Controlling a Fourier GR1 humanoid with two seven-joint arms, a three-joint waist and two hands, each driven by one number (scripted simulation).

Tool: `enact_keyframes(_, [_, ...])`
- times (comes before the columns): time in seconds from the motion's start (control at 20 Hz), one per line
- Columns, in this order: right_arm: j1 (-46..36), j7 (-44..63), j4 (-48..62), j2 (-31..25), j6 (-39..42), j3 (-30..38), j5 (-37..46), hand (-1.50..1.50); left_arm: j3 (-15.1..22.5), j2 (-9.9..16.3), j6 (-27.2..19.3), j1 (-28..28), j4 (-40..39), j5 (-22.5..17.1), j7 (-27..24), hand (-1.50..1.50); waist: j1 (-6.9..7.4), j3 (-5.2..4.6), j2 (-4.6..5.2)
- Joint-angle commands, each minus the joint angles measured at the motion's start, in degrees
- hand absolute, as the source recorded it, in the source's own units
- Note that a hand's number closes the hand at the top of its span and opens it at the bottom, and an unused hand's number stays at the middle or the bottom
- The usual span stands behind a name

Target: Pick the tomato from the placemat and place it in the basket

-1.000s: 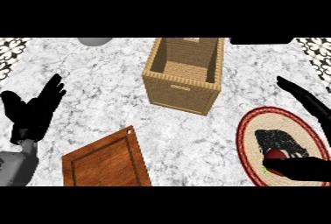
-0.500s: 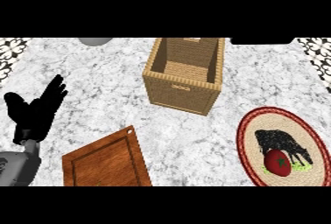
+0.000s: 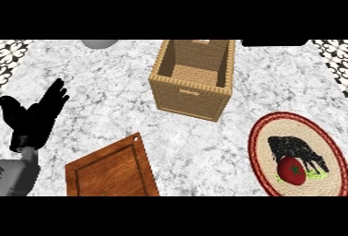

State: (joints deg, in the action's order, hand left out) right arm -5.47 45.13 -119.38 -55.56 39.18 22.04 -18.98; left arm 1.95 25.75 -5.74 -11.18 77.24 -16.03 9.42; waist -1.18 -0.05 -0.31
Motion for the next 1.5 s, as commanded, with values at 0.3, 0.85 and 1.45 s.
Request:
enact_keyframes(0.3, [13.12, -11.75, -4.76, 15.22, 7.42, 16.27, 2.26, -1.50, -0.87, -2.04, 0.95, -0.48, 0.97, 1.59, 1.27, 0.00, 0.30, 0.10, 0.16])
enact_keyframes(0.85, [18.23, -40.87, -0.96, 35.08, 2.08, 7.39, 37.95, -1.50, -1.33, -3.79, 0.42, -0.76, 3.61, 3.71, 3.28, 0.00, 1.25, 0.19, 0.34])
enact_keyframes(1.45, [13.12, -50.09, 18.41, 41.51, -13.46, -5.93, 55.63, -1.50, -2.59, -6.27, 1.43, -0.85, 0.50, 7.15, 1.57, 0.00, 1.42, 0.08, 0.39])
